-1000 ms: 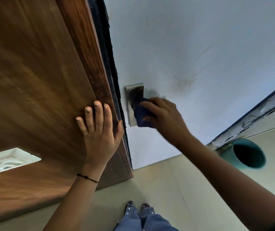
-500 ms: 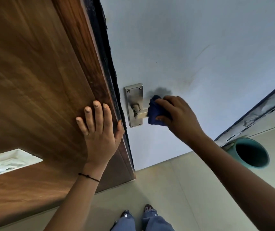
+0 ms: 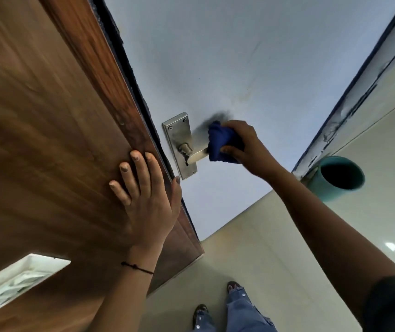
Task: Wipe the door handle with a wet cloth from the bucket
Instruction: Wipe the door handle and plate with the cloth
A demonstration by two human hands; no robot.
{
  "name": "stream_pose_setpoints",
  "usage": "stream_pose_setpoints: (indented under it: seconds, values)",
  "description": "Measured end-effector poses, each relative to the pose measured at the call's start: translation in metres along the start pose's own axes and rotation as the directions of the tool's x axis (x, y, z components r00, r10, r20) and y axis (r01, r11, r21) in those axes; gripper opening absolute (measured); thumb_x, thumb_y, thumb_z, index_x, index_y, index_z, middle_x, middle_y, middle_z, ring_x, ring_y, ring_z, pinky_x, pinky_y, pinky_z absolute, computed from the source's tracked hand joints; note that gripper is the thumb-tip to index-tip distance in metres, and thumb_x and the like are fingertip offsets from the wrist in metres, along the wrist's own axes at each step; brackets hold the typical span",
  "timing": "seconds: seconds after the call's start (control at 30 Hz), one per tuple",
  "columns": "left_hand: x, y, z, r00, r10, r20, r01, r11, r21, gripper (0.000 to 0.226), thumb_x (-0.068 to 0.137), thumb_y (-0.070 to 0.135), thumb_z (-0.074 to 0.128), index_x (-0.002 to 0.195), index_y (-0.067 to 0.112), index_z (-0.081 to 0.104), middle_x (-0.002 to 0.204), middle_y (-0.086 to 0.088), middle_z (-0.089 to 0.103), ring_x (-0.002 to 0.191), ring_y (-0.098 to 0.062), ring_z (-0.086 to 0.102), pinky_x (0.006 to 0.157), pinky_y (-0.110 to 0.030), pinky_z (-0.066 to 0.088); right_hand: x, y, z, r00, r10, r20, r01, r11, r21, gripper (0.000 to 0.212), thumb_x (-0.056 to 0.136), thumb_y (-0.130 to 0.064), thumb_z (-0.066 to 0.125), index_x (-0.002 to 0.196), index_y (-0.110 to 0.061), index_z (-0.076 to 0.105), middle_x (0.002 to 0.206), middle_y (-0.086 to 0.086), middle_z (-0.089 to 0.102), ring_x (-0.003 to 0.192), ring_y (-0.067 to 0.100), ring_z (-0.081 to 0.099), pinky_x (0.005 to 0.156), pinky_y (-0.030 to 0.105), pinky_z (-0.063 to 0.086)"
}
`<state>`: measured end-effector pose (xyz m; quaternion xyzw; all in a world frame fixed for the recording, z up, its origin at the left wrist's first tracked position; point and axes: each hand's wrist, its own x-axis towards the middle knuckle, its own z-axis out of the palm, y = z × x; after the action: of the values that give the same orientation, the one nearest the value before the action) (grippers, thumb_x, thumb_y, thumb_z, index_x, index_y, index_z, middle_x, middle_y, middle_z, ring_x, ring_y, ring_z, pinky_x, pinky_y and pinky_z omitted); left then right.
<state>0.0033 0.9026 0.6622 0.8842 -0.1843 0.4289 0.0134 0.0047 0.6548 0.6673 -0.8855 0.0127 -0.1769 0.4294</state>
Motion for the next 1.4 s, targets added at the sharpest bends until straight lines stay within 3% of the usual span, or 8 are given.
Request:
stream_pose_setpoints:
  seconds: [0.1,0.27,0.5,0.67,0.77,0.97,1.17,1.4]
  values:
    - [0.001,-0.001,-0.002,1.000,0.007,0.019,-0.006,1.000,-0.008,0.092,0.091,0.044,0.051,0.151,0.009,-0.010,0.158,-0.009,-0.027,0.144,-0.022,-0.028,0.116,-0.042,-0.019,-0.010,0.000,0.011,0.963,0.262,-0.053,-0.206,0.852,0.481,0.046,0.085,-0.010,0.064,0.128,-0.013,0.048,0.121,0.004,0.058,0.104,0.013,0.057,0.089,0.023,0.049]
    - [0.000,-0.004,-0.007,0.997,0.047,0.059,-0.044,0.998,-0.049,0.087,0.094,0.044,0.044,0.150,0.009,-0.013,0.157,-0.017,-0.016,0.143,-0.023,-0.029,0.116,-0.041,-0.019,-0.016,-0.018,0.065,0.797,0.576,-0.185,-0.135,0.467,0.874,0.043,0.097,-0.026,0.048,0.136,-0.013,0.035,0.119,0.009,0.057,0.094,0.020,0.058,0.073,0.028,0.051]
    - [0.000,-0.009,-0.016,0.991,0.094,0.097,-0.091,0.995,-0.028,0.076,0.098,0.048,0.024,0.149,0.005,-0.014,0.156,-0.017,-0.018,0.142,-0.025,-0.031,0.115,-0.041,-0.021,-0.041,-0.082,0.137,0.763,0.646,-0.029,-0.268,0.356,0.895,0.040,0.101,-0.036,0.031,0.128,-0.008,0.039,0.110,0.004,0.060,0.088,0.009,0.060,0.068,0.010,0.052]
    - [0.001,-0.012,-0.016,0.990,0.118,0.082,-0.113,0.991,-0.065,0.076,0.098,0.049,0.022,0.149,0.005,-0.014,0.154,-0.010,-0.033,0.143,-0.024,-0.031,0.114,-0.040,-0.022,-0.025,-0.062,0.092,0.732,0.681,-0.013,-0.194,0.227,0.954,0.036,0.101,-0.036,0.035,0.115,-0.005,0.046,0.098,0.015,0.060,0.076,0.021,0.055,0.063,0.030,0.042]
    - [0.001,-0.013,-0.017,0.989,0.123,0.077,-0.116,0.988,-0.097,0.076,0.098,0.049,0.021,0.149,0.006,-0.014,0.156,-0.012,-0.030,0.143,-0.024,-0.031,0.114,-0.040,-0.022,-0.016,-0.070,0.086,0.685,0.725,-0.070,-0.204,0.283,0.937,0.028,0.101,-0.038,0.032,0.095,-0.015,0.048,0.081,0.004,0.055,0.067,0.016,0.048,0.057,0.028,0.037]
    - [-0.001,-0.017,-0.019,0.984,0.157,0.080,-0.142,0.976,-0.165,0.076,0.098,0.047,0.023,0.149,0.007,-0.017,0.154,-0.009,-0.034,0.143,-0.022,-0.030,0.114,-0.039,-0.023,-0.036,-0.085,0.131,0.764,0.641,-0.075,-0.365,0.524,0.769,0.041,0.099,-0.043,0.030,0.119,-0.009,0.039,0.104,0.010,0.057,0.083,0.019,0.056,0.076,0.034,0.051]
    - [-0.001,-0.024,-0.016,0.978,0.208,-0.016,-0.207,0.960,-0.190,0.072,0.100,0.028,0.034,0.150,0.007,-0.013,0.156,-0.010,-0.030,0.146,-0.023,-0.022,0.116,-0.038,-0.018,-0.015,-0.069,0.102,0.671,0.728,-0.141,-0.330,0.464,0.822,0.044,0.100,-0.041,0.029,0.121,-0.004,0.040,0.085,0.003,0.054,0.067,0.013,0.048,0.055,0.025,0.041]
    - [0.016,-0.031,-0.019,0.942,0.305,-0.142,-0.332,0.911,-0.245,0.067,0.097,0.011,0.036,0.151,0.007,-0.004,0.156,-0.007,0.006,0.148,-0.018,-0.014,0.121,-0.037,-0.004,-0.044,-0.075,0.132,0.847,0.512,-0.142,-0.375,0.765,0.523,0.031,0.101,-0.034,0.033,0.120,-0.010,0.031,0.107,0.004,0.054,0.087,0.016,0.056,0.074,0.019,0.047]
